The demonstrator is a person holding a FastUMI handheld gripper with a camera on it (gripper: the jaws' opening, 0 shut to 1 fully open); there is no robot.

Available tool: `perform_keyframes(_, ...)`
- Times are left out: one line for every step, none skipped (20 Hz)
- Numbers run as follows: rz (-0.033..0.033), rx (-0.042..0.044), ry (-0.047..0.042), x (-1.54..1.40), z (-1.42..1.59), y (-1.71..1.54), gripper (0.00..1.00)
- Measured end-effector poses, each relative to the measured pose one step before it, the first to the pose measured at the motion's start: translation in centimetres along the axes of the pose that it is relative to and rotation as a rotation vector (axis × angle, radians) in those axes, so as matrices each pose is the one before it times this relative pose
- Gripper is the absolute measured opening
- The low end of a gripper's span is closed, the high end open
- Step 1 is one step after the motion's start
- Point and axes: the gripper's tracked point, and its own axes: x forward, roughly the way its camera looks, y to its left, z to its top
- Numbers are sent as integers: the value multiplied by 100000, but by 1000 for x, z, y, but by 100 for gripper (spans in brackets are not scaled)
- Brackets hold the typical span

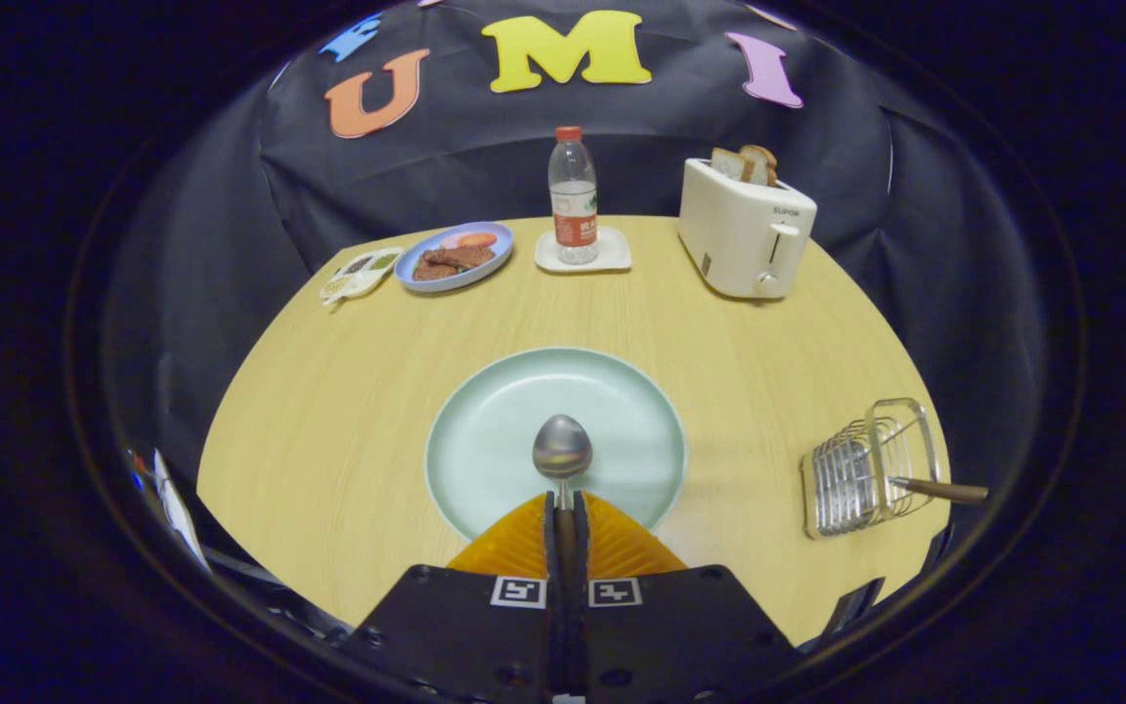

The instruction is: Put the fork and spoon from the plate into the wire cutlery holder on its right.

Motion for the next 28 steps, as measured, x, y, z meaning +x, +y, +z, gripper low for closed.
perform_keyframes(-79,-414,-891,-632,278,-868,1)
perform_keyframes(-121,68,-679,-596,290,-820,1)
perform_keyframes(-300,414,-607,-712,203,-1132,1)
perform_keyframes(-218,382,-322,-571,182,-1081,1)
perform_keyframes(-331,314,-255,-546,50,-978,1)
perform_keyframes(-766,-160,-622,-578,179,-1151,1)
perform_keyframes(-1265,-393,-57,-443,48,-1304,1)
perform_keyframes(-919,330,-134,-595,141,-1204,1)
perform_keyframes(-255,169,-223,-638,-11,-946,1)
perform_keyframes(-331,289,-378,-515,170,-1027,1)
perform_keyframes(-769,198,-314,-345,191,-1179,1)
perform_keyframes(-1063,407,-271,-328,263,-1262,1)
perform_keyframes(-1234,68,115,-378,87,-1240,1)
perform_keyframes(-1091,261,658,-287,41,-1240,1)
perform_keyframes(-923,826,594,-380,-1,-1111,1)
perform_keyframes(-1189,397,1360,-239,-26,-1119,1)
perform_keyframes(-824,385,2285,-157,-298,-986,1)
perform_keyframes(-177,1004,2032,-305,-136,-826,1)
perform_keyframes(329,459,1677,-108,-84,-553,1)
perform_keyframes(287,-569,1247,-185,17,-467,1)
perform_keyframes(-565,-778,787,26,-20,-534,1)
perform_keyframes(-587,-404,1326,109,0,-452,1)
perform_keyframes(-38,-243,1948,200,-258,-230,2)
perform_keyframes(-83,482,2237,231,-174,-192,1)
perform_keyframes(-899,701,2234,416,-100,-352,2)
perform_keyframes(-1045,278,2276,381,-154,-320,2)
perform_keyframes(-531,67,2262,218,-15,-138,1)
perform_keyframes(34,584,1585,248,35,-45,2)
